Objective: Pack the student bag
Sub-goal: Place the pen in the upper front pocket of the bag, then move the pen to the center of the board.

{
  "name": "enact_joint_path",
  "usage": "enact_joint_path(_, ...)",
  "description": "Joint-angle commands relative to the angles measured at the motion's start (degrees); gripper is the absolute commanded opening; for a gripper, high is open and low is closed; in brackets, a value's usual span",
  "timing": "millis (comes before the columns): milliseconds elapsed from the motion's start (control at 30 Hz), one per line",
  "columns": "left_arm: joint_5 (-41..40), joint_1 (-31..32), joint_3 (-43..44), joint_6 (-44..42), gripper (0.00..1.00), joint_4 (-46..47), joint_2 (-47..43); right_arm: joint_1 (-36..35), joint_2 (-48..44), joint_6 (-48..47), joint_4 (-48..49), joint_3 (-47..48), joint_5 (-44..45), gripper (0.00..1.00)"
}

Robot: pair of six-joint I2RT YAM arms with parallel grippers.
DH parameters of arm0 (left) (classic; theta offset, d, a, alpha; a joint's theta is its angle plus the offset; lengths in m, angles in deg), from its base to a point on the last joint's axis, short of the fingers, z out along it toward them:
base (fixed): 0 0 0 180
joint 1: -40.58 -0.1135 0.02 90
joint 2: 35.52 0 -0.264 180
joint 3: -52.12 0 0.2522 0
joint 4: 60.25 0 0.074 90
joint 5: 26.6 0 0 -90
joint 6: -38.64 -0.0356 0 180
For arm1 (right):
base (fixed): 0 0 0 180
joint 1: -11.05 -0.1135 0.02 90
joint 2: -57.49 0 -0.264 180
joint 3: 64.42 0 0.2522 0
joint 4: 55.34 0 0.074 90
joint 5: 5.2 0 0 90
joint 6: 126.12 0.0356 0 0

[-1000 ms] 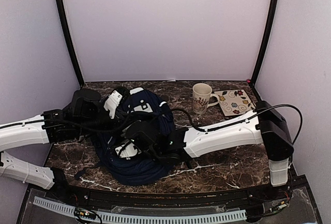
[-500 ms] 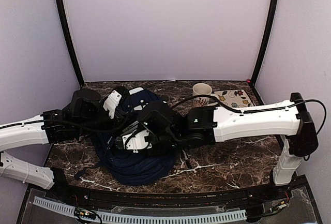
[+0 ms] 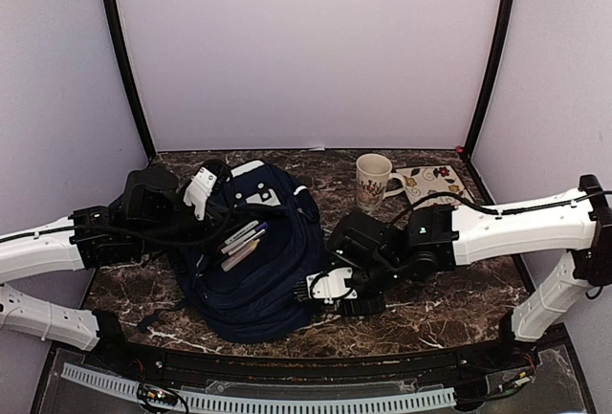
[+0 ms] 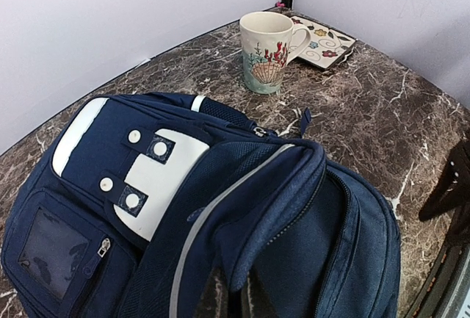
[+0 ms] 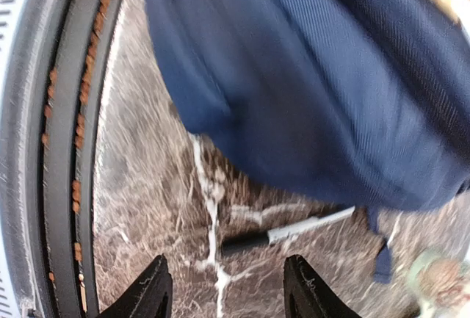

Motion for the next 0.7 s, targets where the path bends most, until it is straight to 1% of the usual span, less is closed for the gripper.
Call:
enact_joint_path(0, -0.68, -0.32, 0.67, 2.15, 0.0, 4.24, -1.99, 5.35, -3.29, 4.89, -0.55, -4.63, -1.48, 0.53)
enact_joint_path(200, -0.1, -0.32, 0.92, 2.29, 0.0, 4.51, -0.37, 11.12, -0.01, 8.24, 0.28, -5.6, -2.19, 0.54)
enact_joint_path(367, 0.65, -0.32, 2.07, 2.39, 0.0, 4.09, 0.8, 14.29, 5.41, 10.7, 0.49, -2.81, -3.92, 0.56)
enact_joint_path(500, 1.11, -0.32, 1.99, 2.82, 0.0, 4.23, 0.99, 17.41, 10.3, 12.73, 0.43, 0.31, -7.39, 0.57)
enact_joint_path(667, 1.65, -0.32, 1.73, 3.3, 0.0, 4.93, 0.91, 18.38, 14.69, 14.99, 2.41, 3.6, -8.51, 0.57)
